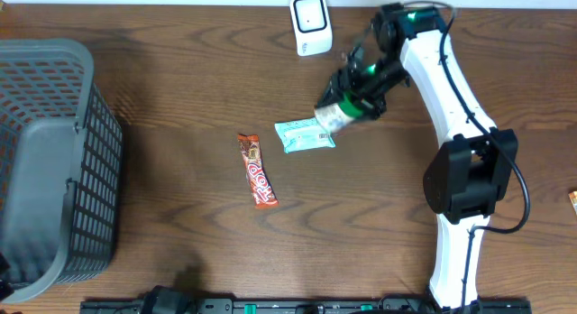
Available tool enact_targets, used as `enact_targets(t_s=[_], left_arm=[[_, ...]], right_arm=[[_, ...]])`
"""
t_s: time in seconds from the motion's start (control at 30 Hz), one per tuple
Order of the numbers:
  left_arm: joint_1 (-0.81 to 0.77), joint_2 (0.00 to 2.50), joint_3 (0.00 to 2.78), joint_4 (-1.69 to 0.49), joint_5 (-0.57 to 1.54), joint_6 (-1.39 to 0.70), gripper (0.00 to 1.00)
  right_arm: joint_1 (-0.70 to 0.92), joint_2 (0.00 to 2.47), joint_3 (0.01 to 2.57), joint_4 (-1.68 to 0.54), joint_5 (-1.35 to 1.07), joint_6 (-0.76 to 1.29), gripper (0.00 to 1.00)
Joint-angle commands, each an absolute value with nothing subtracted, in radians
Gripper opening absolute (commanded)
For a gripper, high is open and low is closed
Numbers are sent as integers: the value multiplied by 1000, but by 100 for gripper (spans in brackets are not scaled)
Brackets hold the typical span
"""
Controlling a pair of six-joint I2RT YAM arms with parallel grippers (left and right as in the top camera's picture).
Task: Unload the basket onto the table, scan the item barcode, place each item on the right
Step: 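Lift the jar and carry it to the white scanner, then hold the jar label in front of the scanner window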
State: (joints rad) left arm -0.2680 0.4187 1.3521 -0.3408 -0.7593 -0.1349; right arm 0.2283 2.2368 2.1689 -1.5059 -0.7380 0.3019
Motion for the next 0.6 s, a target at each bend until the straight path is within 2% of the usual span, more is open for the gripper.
enact_targets(t_s=[0.0,0.23,0.4,0.57], left_arm=[[-262,409,1341,-338,-767,-145,85],[-262,409,1327,-334,-768,-180,85],[-262,410,1310,-327,-768,-205,85],[-262,409,1310,-323,-768,-205,85]], right_arm=[[224,2225,2297,-1445,-773,287,45],[232,2225,2520,-1246,-441,287,46],[272,2228,2508,-1096,-191,266,39],[338,2228,2419,-898,-2,252,41]])
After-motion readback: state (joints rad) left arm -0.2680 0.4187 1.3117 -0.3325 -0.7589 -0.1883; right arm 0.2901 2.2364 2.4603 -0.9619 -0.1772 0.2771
